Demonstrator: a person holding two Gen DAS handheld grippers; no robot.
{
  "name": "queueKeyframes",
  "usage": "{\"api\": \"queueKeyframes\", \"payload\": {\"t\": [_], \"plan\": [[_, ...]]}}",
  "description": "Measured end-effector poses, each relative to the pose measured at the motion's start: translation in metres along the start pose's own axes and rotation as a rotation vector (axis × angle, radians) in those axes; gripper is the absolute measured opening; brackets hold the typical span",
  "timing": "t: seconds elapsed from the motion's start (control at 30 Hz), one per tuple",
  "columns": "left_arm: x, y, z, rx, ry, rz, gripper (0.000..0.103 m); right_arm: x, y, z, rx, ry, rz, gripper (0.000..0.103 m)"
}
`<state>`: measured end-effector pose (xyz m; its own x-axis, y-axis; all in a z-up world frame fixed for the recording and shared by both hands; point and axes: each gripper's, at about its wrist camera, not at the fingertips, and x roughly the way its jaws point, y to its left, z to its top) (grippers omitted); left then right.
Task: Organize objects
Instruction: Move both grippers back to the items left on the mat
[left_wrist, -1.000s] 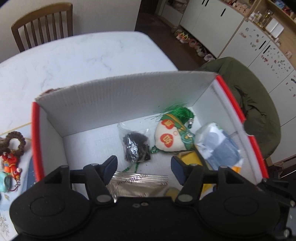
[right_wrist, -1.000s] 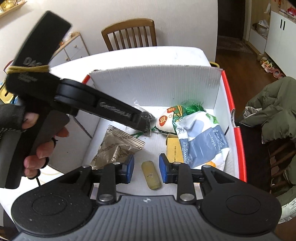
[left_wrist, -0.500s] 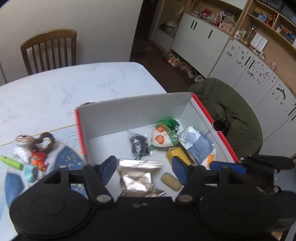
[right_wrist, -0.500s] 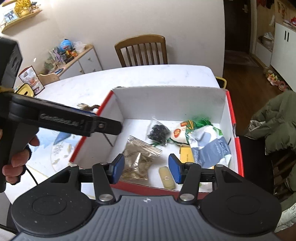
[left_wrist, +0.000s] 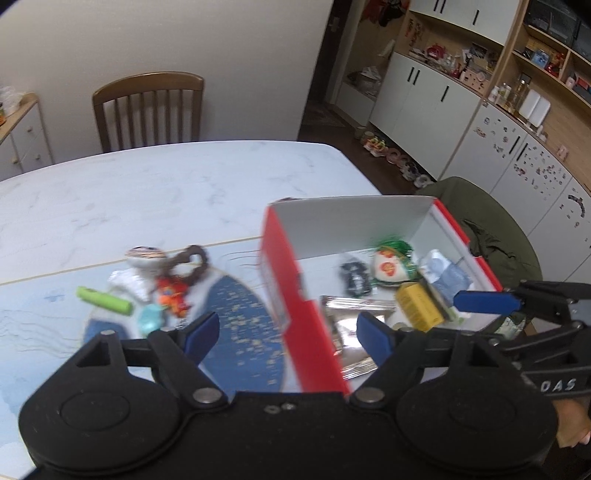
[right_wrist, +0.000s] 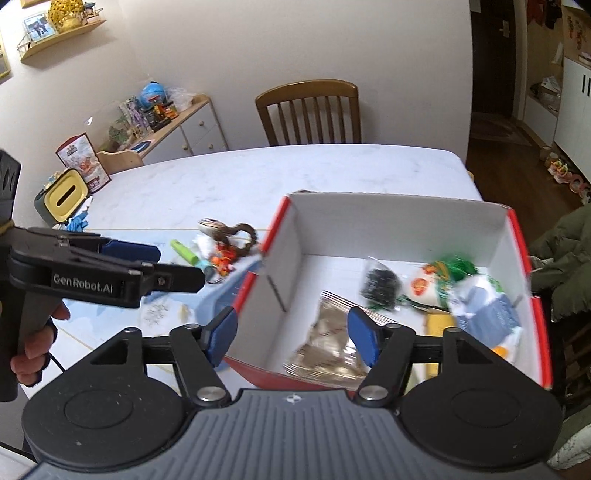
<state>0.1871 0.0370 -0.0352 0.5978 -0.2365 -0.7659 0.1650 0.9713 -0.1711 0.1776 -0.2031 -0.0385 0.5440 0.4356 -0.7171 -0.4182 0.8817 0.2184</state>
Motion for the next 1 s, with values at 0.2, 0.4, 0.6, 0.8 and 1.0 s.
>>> {"api": "queueKeyframes", "payload": {"t": [0.2, 0.4, 0.6, 0.8, 1.0], "plan": [[-0.009, 0.041, -0.006, -0.005, -0.022, 0.029, 0.092, 0.016, 0.032, 0.009, -0.004, 0.011, -0.008, 0.071], [-0.010, 0.082, -0.009, -0.018, -0.049, 0.064, 0.102, 0.037, 0.060, 0.018, 0.004, 0.031, -0.014, 0.074], [0.003, 0.118, -0.013, 0.008, -0.057, 0.119, 0.102, 0.065, 0.087, 0.035, -0.018, 0.071, -0.029, 0.076], [0.022, 0.148, -0.020, 0.023, -0.085, 0.167, 0.102, 0.098, 0.113, 0.063, -0.081, 0.120, -0.050, 0.076], [0.047, 0.167, -0.022, 0.013, -0.121, 0.213, 0.102, 0.132, 0.133, 0.088, -0.149, 0.175, -0.040, 0.076]]}}
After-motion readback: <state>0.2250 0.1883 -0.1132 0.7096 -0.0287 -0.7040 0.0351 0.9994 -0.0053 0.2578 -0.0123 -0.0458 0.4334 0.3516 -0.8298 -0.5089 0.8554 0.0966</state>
